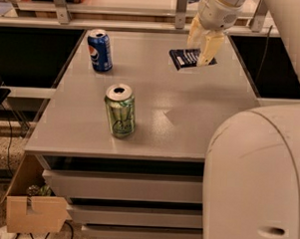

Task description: Move rxbar blueberry near pepsi can

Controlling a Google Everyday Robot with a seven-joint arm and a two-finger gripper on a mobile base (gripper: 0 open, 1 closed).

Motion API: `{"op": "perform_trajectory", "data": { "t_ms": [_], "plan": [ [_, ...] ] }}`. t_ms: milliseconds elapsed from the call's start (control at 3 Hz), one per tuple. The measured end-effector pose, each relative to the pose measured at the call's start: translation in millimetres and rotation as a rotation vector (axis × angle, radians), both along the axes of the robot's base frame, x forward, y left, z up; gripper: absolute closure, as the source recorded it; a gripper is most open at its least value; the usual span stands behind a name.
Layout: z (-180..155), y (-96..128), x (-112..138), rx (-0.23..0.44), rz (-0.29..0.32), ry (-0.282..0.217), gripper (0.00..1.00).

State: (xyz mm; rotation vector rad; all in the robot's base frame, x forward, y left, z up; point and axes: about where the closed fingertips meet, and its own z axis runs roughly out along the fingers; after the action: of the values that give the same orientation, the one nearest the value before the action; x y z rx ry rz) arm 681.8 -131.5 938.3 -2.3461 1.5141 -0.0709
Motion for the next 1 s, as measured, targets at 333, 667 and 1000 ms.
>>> {"op": "perform_trajectory", "data": {
  "t_ms": [333, 667, 1000],
  "plan": [
    [5, 14, 8, 0.001, 0.066, -0.051, 1.0],
    [4, 38, 13, 0.004, 0.185, -0.073, 1.0],
    [-4, 65, 18, -0.001, 0.305, -0.073, 1.0]
  ]
}}
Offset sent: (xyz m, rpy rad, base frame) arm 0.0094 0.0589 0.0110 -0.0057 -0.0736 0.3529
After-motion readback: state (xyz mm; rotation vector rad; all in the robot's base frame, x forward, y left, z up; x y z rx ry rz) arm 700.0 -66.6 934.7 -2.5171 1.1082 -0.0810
